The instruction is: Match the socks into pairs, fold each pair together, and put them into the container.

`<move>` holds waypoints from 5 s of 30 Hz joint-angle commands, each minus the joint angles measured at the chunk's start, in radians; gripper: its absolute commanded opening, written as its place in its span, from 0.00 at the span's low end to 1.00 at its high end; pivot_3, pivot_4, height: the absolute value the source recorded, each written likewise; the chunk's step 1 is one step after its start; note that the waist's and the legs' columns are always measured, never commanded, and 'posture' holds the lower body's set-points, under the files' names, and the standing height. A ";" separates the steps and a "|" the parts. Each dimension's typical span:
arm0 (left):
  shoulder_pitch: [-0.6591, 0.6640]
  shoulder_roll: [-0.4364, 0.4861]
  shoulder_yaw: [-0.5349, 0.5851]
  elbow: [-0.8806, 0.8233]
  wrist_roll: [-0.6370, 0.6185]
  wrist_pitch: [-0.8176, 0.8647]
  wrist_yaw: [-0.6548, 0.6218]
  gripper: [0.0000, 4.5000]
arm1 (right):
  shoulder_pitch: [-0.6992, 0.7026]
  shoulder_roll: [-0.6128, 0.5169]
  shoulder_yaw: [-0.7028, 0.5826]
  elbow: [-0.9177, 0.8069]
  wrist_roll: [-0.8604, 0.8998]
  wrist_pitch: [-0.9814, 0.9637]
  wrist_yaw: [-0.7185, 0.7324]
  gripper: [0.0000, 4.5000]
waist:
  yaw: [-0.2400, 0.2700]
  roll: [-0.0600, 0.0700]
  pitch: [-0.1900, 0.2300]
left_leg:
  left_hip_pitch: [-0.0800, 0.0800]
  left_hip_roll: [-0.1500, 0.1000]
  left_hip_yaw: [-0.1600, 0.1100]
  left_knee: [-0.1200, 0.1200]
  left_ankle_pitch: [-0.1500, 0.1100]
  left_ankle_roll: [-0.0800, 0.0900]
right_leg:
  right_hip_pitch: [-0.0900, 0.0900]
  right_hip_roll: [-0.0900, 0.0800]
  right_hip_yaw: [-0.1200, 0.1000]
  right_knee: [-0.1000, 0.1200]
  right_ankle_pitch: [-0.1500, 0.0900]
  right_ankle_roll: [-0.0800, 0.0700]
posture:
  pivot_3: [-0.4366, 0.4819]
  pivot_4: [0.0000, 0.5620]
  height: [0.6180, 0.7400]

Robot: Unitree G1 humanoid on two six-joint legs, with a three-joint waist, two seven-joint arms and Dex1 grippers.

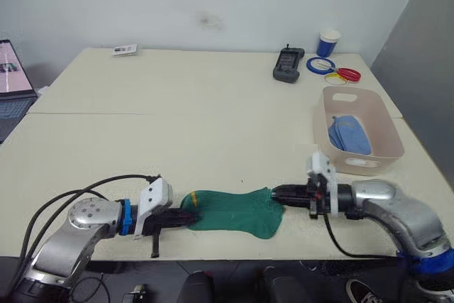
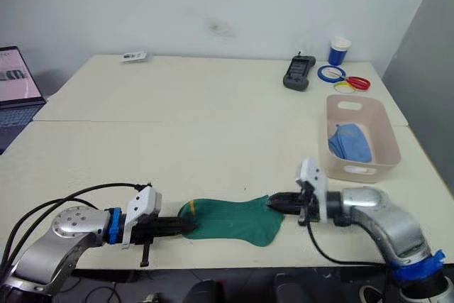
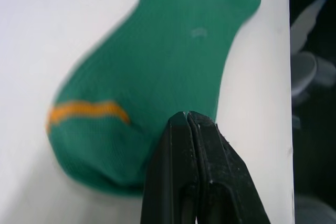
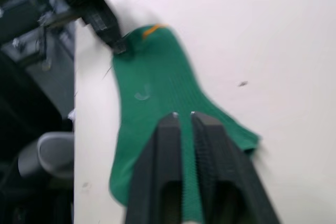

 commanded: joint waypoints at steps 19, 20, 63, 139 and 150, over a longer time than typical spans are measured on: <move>-0.067 -0.040 -0.194 0.097 0.226 -0.069 0.053 0.00 | -0.104 0.060 0.130 0.070 0.113 0.385 -0.115 0.99 | -0.008 0.000 -0.005 | 0.002 0.000 0.000 0.000 0.000 0.000 | 0.000 0.003 0.001 0.001 0.000 0.000 | 0.48 0.27 1.00; -0.064 -0.041 -0.196 0.095 0.227 -0.068 0.056 0.00 | -0.106 0.067 0.130 0.068 0.125 0.396 -0.113 0.99 | -0.008 0.000 -0.006 | 0.002 0.000 0.000 0.000 0.000 0.000 | 0.000 0.003 0.000 0.001 0.000 0.000 | 0.48 0.27 1.00; -0.177 -0.110 -0.252 0.141 0.213 0.057 0.105 0.00 | -0.336 0.210 -0.012 0.072 0.364 0.626 -0.148 0.01 | -0.007 0.002 -0.008 | 0.000 -0.001 -0.001 0.000 0.000 0.001 | 0.000 0.003 0.001 0.000 0.000 0.000 | 0.48 0.27 1.00; -0.109 0.141 0.083 -0.053 -0.022 0.230 -0.017 0.00 | -0.344 0.201 0.081 0.131 0.228 0.439 -0.047 0.00 | -0.008 0.002 -0.002 | -0.001 0.001 -0.003 -0.004 0.000 0.001 | -0.003 0.003 -0.001 -0.001 -0.001 -0.002 | 0.48 0.27 1.00; -0.191 0.056 -0.021 -0.122 -0.049 0.244 0.021 0.00 | -0.312 0.207 0.159 0.126 0.116 0.305 -0.083 0.00 | -0.005 0.002 -0.001 | -0.003 0.000 -0.001 -0.004 0.000 0.001 | -0.002 0.001 0.001 -0.008 0.000 0.001 | 0.48 0.27 1.00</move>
